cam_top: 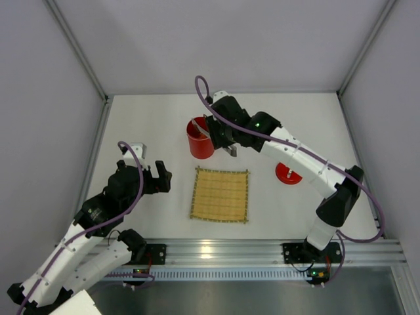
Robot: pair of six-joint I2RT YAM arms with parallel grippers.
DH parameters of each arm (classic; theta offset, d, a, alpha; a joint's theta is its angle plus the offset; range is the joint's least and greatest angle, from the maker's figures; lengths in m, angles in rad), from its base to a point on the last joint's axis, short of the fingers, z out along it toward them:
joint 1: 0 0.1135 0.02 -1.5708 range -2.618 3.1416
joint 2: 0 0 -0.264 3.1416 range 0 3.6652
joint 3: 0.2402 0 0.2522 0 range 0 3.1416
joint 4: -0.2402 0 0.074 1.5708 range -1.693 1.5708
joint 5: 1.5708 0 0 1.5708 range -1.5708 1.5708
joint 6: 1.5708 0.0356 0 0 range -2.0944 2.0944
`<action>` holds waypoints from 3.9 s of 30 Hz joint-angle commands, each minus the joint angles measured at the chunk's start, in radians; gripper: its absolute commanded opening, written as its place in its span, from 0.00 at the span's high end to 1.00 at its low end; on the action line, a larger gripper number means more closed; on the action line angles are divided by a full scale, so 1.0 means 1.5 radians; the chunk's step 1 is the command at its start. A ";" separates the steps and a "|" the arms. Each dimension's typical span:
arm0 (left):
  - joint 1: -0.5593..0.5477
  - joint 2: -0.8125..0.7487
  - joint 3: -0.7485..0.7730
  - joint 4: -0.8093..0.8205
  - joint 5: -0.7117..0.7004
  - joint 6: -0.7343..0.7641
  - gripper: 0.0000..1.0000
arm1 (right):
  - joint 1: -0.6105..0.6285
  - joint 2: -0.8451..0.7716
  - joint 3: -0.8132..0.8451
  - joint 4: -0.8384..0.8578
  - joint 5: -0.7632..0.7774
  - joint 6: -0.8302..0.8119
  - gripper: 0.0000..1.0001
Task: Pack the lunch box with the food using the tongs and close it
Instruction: Place the fake food in the packing box, then place the clamp at the center of the board, then pick up the box lid from the center of the board.
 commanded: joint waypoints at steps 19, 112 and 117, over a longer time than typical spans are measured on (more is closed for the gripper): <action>-0.005 -0.001 -0.005 0.018 -0.007 -0.003 0.01 | -0.328 0.011 -0.102 0.166 -0.055 0.062 0.56; -0.017 -0.016 -0.006 0.017 -0.015 -0.004 0.01 | -0.469 -0.117 -0.630 0.345 0.008 0.175 0.82; -0.017 -0.014 -0.006 0.017 -0.015 -0.004 0.01 | -0.469 -0.205 -0.585 0.288 0.010 0.162 1.00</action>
